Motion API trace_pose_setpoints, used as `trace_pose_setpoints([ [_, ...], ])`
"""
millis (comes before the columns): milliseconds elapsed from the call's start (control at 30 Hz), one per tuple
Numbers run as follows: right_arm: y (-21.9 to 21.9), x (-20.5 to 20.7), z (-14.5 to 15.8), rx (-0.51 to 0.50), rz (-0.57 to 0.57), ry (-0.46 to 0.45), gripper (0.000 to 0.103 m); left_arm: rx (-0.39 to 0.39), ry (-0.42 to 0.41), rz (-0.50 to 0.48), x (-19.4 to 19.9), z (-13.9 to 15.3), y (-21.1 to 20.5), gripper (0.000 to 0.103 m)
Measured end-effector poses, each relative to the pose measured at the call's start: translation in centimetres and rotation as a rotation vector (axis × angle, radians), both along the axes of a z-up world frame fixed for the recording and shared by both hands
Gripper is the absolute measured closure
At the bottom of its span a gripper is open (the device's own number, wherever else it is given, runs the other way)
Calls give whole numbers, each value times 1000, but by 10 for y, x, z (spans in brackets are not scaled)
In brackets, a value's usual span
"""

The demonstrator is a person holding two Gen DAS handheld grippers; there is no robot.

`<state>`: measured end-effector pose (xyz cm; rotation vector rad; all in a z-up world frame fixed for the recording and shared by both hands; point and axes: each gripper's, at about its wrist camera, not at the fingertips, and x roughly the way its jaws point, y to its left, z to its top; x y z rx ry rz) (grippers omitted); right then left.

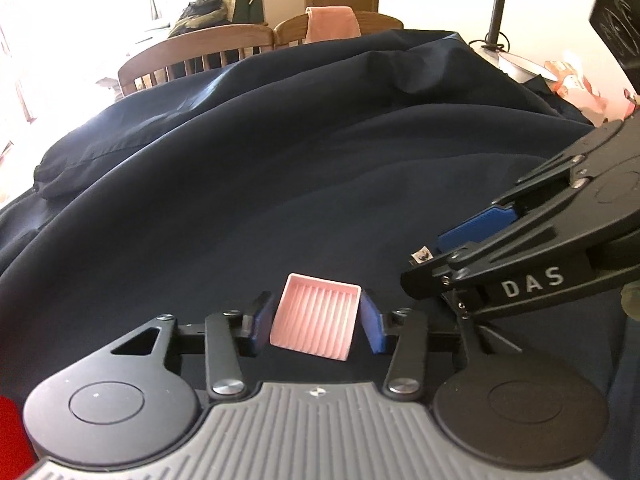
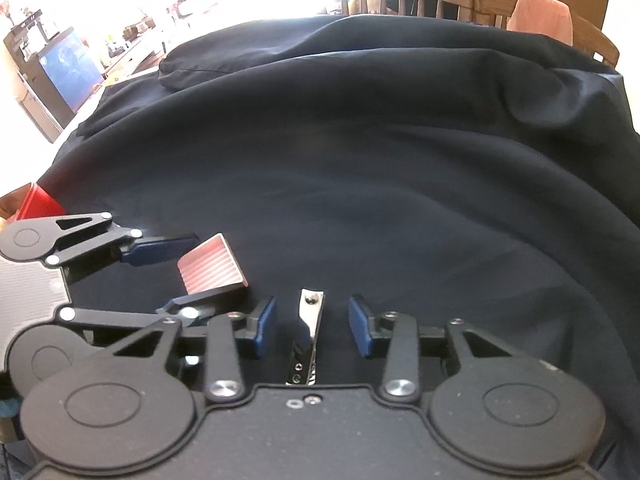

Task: Organize rigid objects
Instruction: 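Grasp the pink soap dish with the left gripper while the right gripper grasps the nail clipper, then carry the pink soap dish and nail clipper over the tin box with both tools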

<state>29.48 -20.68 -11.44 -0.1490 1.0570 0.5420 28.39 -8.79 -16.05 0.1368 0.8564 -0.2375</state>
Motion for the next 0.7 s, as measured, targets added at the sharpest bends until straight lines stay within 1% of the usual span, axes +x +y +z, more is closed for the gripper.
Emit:
trace_pose_setpoints([
  [33,1,-1,1,-6,1,-4,67,2,-1,-5,-1,0,-1,63],
  [100,2,-1,2,-24,4,-14,70,13,0,-1,-2,1,-2,63],
  [167,3,-2,2,-52,10,-33,78,12,4,6,-3,2,-2,63],
  [200,5,-3,2,-61,12,-39,80,9,8,12,-3,2,-1,63],
  [267,6,-4,1,-74,13,-49,87,6,15,25,-2,2,-2,63],
  [333,8,-5,1,-84,10,-56,92,8,19,38,-3,3,-1,63],
  [433,8,-5,1,-77,1,-58,92,9,28,56,-5,3,-1,63],
  [533,6,-7,3,-47,-5,-42,93,2,37,73,-9,4,0,63],
  [700,0,-17,12,-13,1,-49,93,-11,35,95,-17,10,1,63],
])
